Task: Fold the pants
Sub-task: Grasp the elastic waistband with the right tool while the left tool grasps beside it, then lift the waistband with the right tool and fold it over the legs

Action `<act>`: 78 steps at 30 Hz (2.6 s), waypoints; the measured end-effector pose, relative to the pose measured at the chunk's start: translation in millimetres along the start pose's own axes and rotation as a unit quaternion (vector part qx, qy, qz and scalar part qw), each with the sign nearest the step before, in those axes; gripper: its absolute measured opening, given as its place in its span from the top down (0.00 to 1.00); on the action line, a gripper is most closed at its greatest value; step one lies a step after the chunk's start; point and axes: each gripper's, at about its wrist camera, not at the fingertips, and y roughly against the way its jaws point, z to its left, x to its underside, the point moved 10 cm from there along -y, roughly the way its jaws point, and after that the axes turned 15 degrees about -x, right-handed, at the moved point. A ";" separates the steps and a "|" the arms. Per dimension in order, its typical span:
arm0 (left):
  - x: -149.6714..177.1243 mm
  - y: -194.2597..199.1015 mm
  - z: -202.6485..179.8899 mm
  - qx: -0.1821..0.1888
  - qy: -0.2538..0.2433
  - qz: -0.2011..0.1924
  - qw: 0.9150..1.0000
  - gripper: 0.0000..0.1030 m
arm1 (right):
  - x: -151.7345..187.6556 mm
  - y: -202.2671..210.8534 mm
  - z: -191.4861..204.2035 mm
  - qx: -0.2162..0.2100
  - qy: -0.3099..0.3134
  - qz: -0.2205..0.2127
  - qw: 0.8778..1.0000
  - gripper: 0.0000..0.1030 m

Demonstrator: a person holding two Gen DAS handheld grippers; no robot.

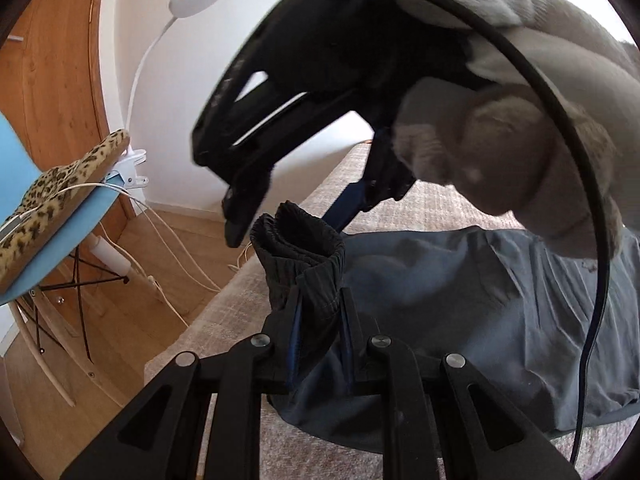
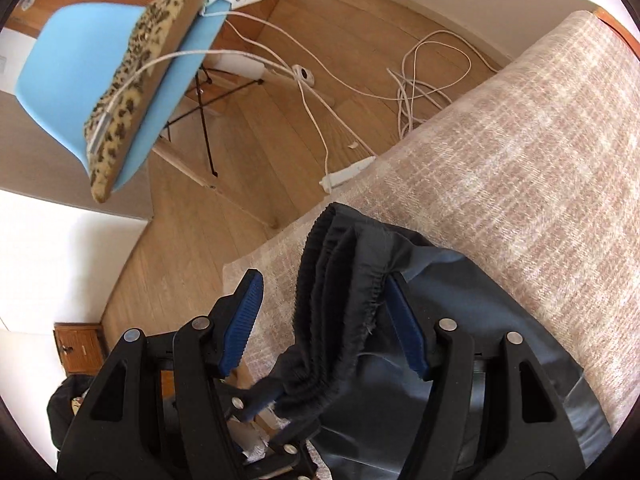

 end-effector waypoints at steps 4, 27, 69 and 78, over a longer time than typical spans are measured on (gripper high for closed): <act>2.3 2.6 -13.3 -0.006 -0.031 -0.011 0.999 0.87 | 9.0 -12.8 -6.3 0.062 0.016 0.040 0.997 0.36; -3.8 8.8 6.0 -0.061 0.021 0.014 0.998 0.62 | 34.4 66.4 -14.5 -0.062 -0.066 -0.080 0.993 0.82; 13.1 126.4 -146.5 0.244 -0.124 0.145 0.951 0.97 | 328.6 246.7 -185.7 0.011 -0.136 -0.280 0.950 0.82; 25.2 142.2 -198.9 0.269 -0.152 0.156 0.938 0.97 | 400.9 296.8 -195.4 0.050 -0.145 -0.308 0.939 0.82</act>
